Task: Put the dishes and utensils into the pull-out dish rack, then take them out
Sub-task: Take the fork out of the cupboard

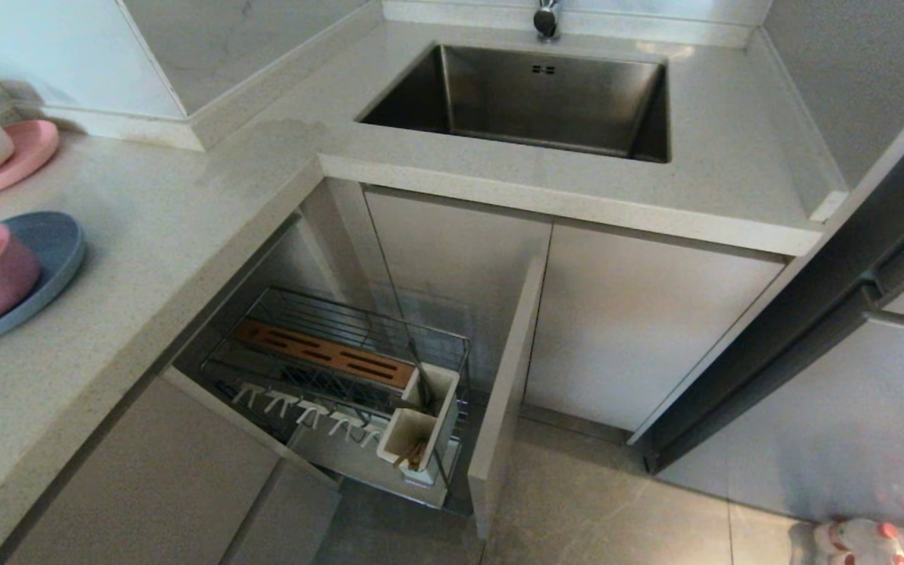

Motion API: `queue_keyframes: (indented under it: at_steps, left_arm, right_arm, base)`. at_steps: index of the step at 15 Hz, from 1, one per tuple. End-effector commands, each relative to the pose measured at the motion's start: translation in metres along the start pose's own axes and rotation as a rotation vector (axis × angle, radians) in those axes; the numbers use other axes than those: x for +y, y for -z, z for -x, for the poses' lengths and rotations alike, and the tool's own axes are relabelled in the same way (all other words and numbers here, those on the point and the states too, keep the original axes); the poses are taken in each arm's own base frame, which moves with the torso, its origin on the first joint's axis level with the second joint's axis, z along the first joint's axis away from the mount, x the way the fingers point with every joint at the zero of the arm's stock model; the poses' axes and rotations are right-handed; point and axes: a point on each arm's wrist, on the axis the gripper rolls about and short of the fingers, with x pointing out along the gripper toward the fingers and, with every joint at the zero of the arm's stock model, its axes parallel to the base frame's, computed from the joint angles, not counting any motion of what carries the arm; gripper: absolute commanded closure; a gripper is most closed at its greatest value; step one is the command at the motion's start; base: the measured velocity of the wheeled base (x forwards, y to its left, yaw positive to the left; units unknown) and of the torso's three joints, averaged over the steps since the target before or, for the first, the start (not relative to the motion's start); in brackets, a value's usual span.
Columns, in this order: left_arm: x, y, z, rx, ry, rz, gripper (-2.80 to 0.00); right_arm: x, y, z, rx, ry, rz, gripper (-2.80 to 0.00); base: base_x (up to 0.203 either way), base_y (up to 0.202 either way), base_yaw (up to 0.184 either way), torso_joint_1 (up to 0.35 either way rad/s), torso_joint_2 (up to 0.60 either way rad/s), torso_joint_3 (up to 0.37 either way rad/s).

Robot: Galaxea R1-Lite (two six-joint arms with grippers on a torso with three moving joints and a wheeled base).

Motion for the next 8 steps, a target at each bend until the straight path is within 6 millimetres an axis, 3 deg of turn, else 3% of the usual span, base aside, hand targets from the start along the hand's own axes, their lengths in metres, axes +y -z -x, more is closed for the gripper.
queue_keyframes:
  at_steps: [1, 4, 8]
  left_arm:
    - [0.001, 0.010, 0.036, -0.043, 0.099, 0.024, 0.00]
    - [0.003, 0.032, 0.050, 0.021, 0.271, 0.071, 0.00]
    - [-0.007, 0.055, 0.028, 0.234, 0.360, 0.087, 0.00]
  right_arm:
    - [0.000, 0.000, 0.000, 0.000, 0.000, 0.000, 0.00]
    - [0.000, 0.000, 0.000, 0.000, 0.000, 0.000, 0.00]
    - [0.000, 0.000, 0.000, 0.001, 0.000, 0.000, 0.00]
  base:
    - [0.000, 0.000, 0.000, 0.000, 0.00, 0.000]
    - [0.000, 0.000, 0.000, 0.000, 0.00, 0.000]
    - [0.000, 0.000, 0.000, 0.000, 0.00, 0.000]
